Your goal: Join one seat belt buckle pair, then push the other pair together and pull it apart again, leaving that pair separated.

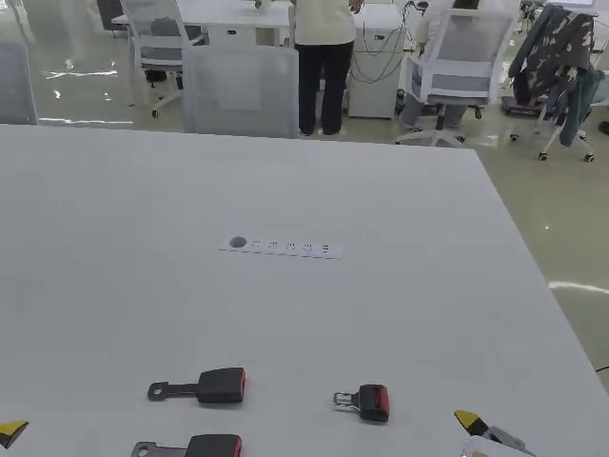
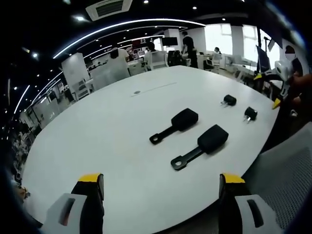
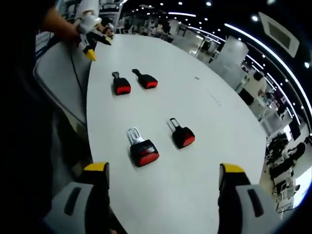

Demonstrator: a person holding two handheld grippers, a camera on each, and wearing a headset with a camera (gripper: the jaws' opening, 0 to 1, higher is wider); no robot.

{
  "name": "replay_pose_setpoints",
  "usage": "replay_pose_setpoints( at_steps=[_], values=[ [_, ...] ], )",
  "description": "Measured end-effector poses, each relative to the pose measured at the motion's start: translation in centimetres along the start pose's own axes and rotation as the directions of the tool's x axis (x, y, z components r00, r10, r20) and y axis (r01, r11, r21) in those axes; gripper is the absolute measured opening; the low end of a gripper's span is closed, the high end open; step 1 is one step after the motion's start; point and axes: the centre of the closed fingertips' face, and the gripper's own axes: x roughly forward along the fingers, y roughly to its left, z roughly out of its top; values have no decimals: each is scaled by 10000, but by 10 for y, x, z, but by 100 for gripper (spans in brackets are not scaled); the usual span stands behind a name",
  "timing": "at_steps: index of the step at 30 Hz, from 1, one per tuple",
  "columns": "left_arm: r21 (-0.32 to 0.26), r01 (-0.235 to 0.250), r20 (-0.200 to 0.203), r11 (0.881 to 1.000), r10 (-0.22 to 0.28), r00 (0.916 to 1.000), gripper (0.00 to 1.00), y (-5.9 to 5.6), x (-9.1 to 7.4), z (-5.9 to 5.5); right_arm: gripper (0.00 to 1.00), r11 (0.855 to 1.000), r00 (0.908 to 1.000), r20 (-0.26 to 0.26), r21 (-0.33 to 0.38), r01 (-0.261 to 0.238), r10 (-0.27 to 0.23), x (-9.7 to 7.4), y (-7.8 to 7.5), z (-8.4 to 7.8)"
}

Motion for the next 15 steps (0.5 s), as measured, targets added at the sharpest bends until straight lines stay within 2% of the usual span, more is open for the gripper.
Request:
replay_pose_setpoints(
  at_steps=[3, 4, 6, 8, 10, 13, 14, 15],
  values=[
    [220, 18, -75, 9998, -16, 10000, 100, -2, 0, -1, 94, 9960, 9992, 321, 856, -266, 240, 1, 5, 5],
    [259, 29, -92, 9997, -27, 10000, 100, -3, 0, -1, 94, 9953, 9994, 269, 928, -263, 239, 1, 4, 4],
    [371, 58, -118, 9993, -53, 9999, 96, -5, -1, -1, 94, 9992, 9995, 192, 318, -254, 248, 1, 6, 5],
    [611, 110, -73, 9981, -106, 9999, 96, -6, -1, -1, 95, 9960, 9968, 501, 617, -652, 621, 2, 13, 10],
    [919, 188, -123, 9956, -178, 9998, 97, -8, -1, -2, 95, 9834, 9909, 941, 1451, -1090, 960, 2, 18, 15],
    [1267, 255, -59, 9916, -249, 9997, 98, -10, -2, 0, 95, 9693, 9870, 1150, 2059, -1346, 1126, 0, 19, 18],
    [1354, 262, -28, 9904, -261, 9997, 98, -10, -2, 0, 93, 9687, 9861, 1177, 2050, -1399, 1175, -1, 19, 18],
    [1388, 275, -46, 9899, -271, 9996, 97, -9, -2, 0, 89, 9586, 9809, 1379, 2308, -1665, 1372, -3, 22, 22]
  ],
)
